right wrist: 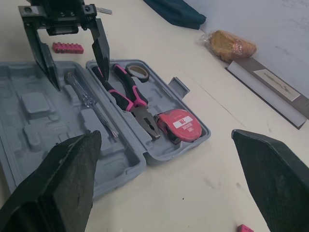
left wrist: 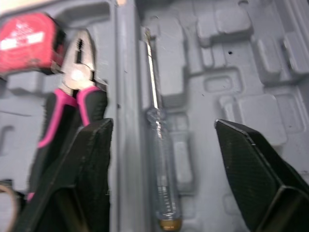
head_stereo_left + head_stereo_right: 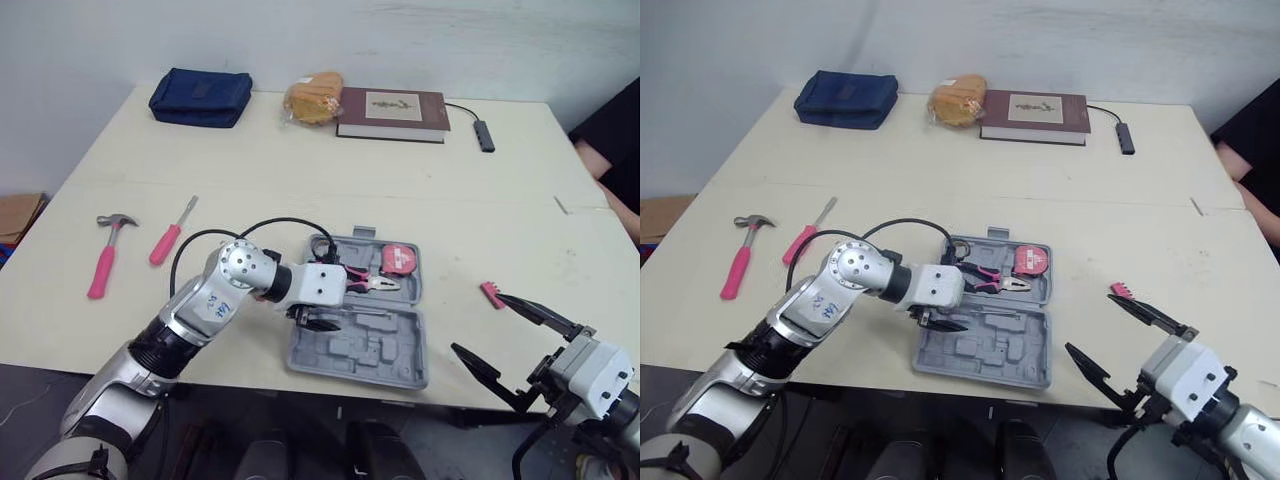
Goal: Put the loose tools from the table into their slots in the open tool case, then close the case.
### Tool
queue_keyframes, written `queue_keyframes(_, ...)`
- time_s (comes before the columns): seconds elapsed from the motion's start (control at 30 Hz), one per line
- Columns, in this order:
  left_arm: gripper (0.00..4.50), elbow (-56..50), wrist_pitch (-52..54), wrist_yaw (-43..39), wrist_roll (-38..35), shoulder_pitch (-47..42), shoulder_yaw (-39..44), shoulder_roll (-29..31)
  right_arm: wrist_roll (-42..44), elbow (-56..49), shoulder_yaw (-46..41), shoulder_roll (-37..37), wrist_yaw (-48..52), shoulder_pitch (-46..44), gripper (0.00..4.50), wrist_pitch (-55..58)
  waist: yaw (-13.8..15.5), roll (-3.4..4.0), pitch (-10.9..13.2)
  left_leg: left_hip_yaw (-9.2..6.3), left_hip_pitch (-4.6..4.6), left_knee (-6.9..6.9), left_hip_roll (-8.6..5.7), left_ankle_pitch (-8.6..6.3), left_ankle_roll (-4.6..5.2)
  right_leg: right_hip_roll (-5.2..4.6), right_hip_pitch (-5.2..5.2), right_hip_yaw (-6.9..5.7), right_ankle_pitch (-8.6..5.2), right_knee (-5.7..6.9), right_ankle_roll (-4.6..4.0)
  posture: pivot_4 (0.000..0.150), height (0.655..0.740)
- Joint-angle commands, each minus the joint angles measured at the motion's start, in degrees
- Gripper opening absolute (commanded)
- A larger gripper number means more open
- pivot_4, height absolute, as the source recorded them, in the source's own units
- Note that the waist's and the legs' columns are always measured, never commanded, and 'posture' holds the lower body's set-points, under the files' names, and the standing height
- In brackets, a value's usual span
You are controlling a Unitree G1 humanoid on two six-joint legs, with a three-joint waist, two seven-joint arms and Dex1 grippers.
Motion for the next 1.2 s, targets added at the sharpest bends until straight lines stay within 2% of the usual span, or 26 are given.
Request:
queue_keyframes(0.03,3.32,-0.6,-3.9,0.3,-4.0,-0.1,4.1,-2.2,0.9,-2.1,-0.2,-0.5,-0.2,-0.3,4.5,0.0,0.1,0.0,0.0,0.0,0.01,0.0,0.0,0.0,0.0,0.0,0.0,0.0,0.0,0.01,0.0,0.15,0.74)
queue_keyframes(0.07,3.32,0.4,-5.7,1.0,-5.1,0.3,5.3,-3.3,0.8,-2.0,-0.1,-0.3,-0.2,-0.3,4.5,0.0,0.1,0.0,0.0,0.0,0.0,0.03,0.0,0.0,0.0,0.0,0.0,0.0,0.0,0.02,0.0,0.15,0.74)
queue_keyframes(0.17,2.63,2.7,-8.2,0.2,-8.7,1.4,8.1,-5.4,0.6,-2.0,0.1,-0.1,-0.2,-0.1,4.5,0.0,0.2,0.0,0.0,0.0,-0.04,0.17,0.0,0.0,0.0,-0.01,0.01,0.0,0.0,0.03,0.0,0.15,0.74)
queue_keyframes(0.3,0.68,7.0,-10.8,-0.6,-10.8,5.0,8.6,-7.1,0.2,-1.7,1.0,0.6,-0.3,0.1,4.5,-0.3,0.2,0.01,0.0,0.02,-0.02,0.29,0.0,-0.01,0.01,-0.01,0.03,0.01,0.0,0.13,0.01,0.15,0.74)
queue_keyframes(0.33,0.25,7.2,-10.3,0.5,-10.2,5.9,8.4,-7.6,0.0,-1.5,1.3,0.7,-0.3,0.2,4.5,-0.4,0.1,0.01,0.0,0.02,-0.01,0.29,0.0,-0.01,0.01,0.0,0.03,0.01,0.0,0.15,0.01,0.15,0.74)
queue_keyframes(0.37,0.03,7.5,-9.9,1.3,-9.3,6.5,8.0,-7.8,0.0,-1.3,1.4,0.7,-0.3,0.1,4.5,-0.5,0.0,0.0,0.0,0.02,-0.01,0.29,0.0,-0.01,0.01,0.01,0.02,0.01,0.0,0.15,0.01,0.15,0.74)
queue_keyframes(0.83,0.03,10.5,-7.5,5.0,-4.4,6.4,5.8,-8.3,-0.4,-1.2,0.9,1.5,-0.9,1.5,4.5,-1.2,0.2,0.0,0.0,0.01,-0.03,0.38,0.0,-0.07,0.11,-0.01,0.02,0.01,0.0,0.21,0.01,0.15,0.74)
queue_keyframes(1.2,0.03,8.8,1.2,5.7,-2.4,6.9,3.8,-8.6,-0.4,-1.1,0.4,1.7,-1.1,2.4,4.5,-1.6,0.2,0.0,0.0,0.01,-0.01,0.39,0.0,-0.07,0.11,-0.02,0.04,0.01,0.0,0.22,0.01,0.15,0.74)
